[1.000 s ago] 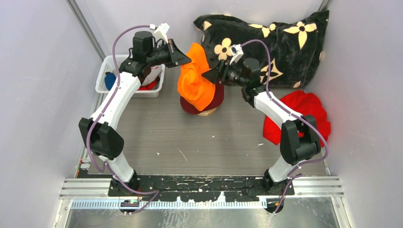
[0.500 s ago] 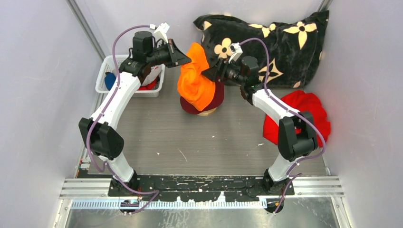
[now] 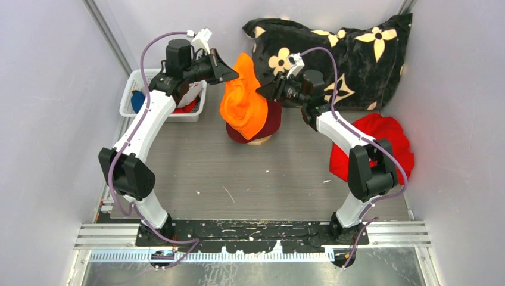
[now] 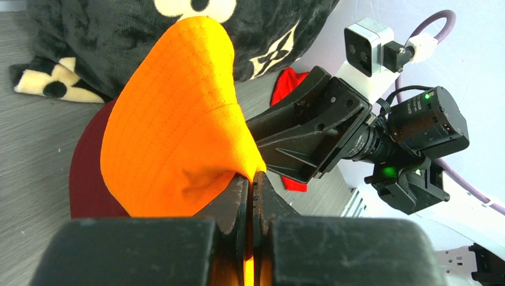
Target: Stack the hats
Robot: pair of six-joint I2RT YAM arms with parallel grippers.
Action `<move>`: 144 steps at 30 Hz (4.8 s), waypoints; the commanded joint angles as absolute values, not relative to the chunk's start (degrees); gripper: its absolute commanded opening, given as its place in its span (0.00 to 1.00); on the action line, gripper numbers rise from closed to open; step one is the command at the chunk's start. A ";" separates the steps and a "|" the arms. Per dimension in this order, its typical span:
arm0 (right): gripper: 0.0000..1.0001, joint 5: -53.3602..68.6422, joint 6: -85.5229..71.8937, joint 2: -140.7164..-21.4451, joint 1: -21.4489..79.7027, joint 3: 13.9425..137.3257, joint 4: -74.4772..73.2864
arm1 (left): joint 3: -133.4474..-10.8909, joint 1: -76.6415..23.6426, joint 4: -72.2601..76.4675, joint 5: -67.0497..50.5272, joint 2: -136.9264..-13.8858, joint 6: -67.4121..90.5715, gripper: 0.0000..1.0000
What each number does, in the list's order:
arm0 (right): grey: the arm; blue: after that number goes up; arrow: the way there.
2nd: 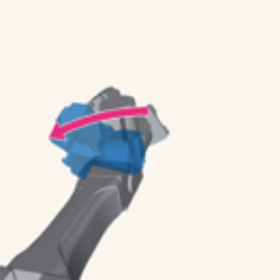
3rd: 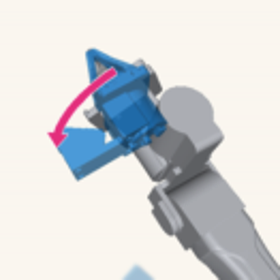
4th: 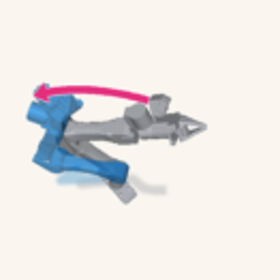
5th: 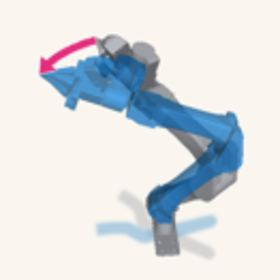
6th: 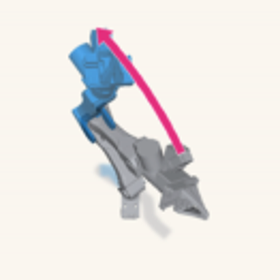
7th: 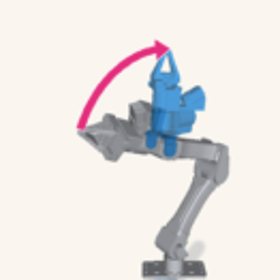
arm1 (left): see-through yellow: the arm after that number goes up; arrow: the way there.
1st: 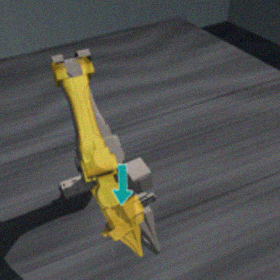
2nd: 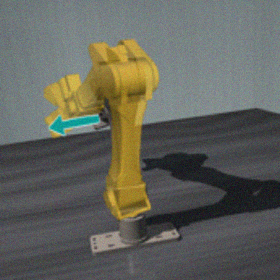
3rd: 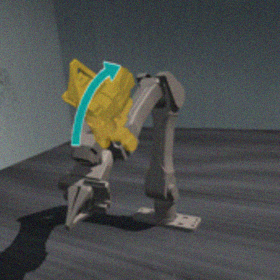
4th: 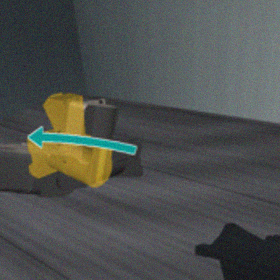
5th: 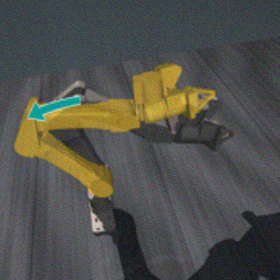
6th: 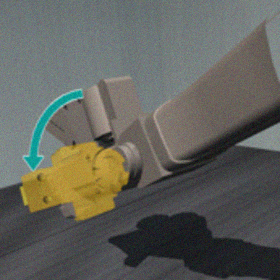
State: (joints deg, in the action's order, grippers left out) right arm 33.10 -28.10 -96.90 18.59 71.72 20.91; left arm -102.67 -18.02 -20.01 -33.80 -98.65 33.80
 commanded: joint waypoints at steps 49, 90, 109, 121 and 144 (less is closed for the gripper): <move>0.01 35.99 -34.24 -101.83 28.96 92.43 16.58 | -114.04 -2.30 -35.33 -28.96 -91.04 30.51 0.00; 0.01 32.41 -28.83 -88.21 8.77 67.23 7.46 | -127.21 -15.72 -40.27 -22.09 -107.59 27.16 0.44; 0.01 24.42 -26.78 -97.83 7.93 63.98 6.88 | -98.55 -15.74 -22.18 -19.40 -95.64 28.96 0.44; 0.08 23.94 -25.32 -99.54 8.35 65.31 6.37 | -97.91 -15.73 -23.21 -7.68 -95.13 25.42 0.45; 1.00 13.31 -19.47 -81.63 8.39 66.23 0.70 | -101.63 -7.09 -23.33 13.31 -112.37 8.79 0.61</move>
